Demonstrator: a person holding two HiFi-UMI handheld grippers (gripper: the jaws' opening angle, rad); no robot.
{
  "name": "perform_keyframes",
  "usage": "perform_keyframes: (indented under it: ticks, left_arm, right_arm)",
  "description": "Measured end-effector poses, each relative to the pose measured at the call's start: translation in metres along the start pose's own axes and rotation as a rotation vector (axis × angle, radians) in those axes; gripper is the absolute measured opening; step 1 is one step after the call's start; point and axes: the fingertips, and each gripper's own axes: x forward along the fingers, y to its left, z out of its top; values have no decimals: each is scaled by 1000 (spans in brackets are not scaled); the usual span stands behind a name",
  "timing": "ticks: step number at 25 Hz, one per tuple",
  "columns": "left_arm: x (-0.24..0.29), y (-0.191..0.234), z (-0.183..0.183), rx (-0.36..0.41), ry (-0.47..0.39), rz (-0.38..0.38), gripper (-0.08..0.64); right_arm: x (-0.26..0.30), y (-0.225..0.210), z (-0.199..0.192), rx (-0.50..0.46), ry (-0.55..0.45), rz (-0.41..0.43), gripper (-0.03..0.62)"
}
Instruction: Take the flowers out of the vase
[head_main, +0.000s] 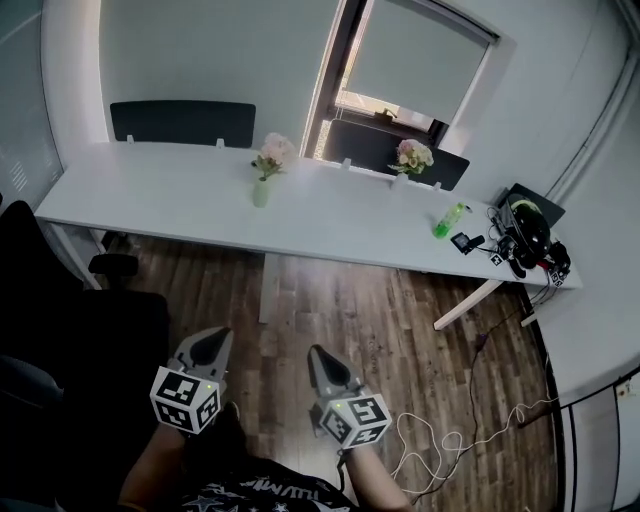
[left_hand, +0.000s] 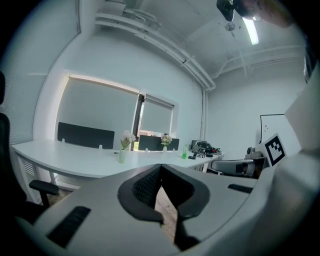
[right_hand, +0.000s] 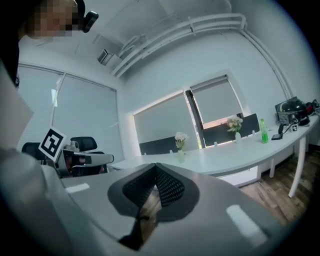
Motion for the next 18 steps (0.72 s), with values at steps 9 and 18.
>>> perform_keyframes:
  ticks: [9,18]
  left_arm:
    - [82,91,33,-3,12,-41,8]
    - [125,159,46,5,23,-64,8]
  right_arm:
    - [116,-22,37,-20,-15,-45,3]
    - [206,-25,36,-13,17,-76,3]
